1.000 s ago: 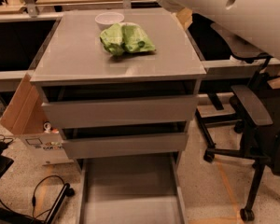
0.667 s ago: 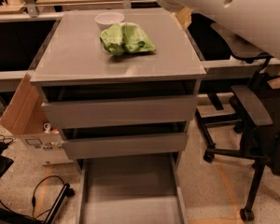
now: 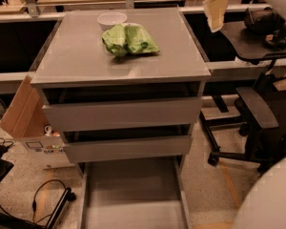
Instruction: Pick green rice chip bag from bottom drawer and place on counter
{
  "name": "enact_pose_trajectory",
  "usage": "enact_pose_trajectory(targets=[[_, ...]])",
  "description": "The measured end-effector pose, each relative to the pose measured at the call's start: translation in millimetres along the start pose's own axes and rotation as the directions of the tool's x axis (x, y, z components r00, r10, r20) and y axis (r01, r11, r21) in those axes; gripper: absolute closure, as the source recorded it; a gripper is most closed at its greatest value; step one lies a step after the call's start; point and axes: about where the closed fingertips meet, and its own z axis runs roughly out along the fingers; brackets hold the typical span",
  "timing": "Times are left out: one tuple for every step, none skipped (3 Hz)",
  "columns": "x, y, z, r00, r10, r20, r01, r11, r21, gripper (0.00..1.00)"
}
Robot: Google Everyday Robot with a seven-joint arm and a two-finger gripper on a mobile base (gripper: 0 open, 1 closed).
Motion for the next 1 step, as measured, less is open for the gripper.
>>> enact_pose_trajectory(targets=[[40.9, 20.0, -11.3, 0.989, 0.135, -0.053, -0.139, 0.9868, -0.083, 0.00]])
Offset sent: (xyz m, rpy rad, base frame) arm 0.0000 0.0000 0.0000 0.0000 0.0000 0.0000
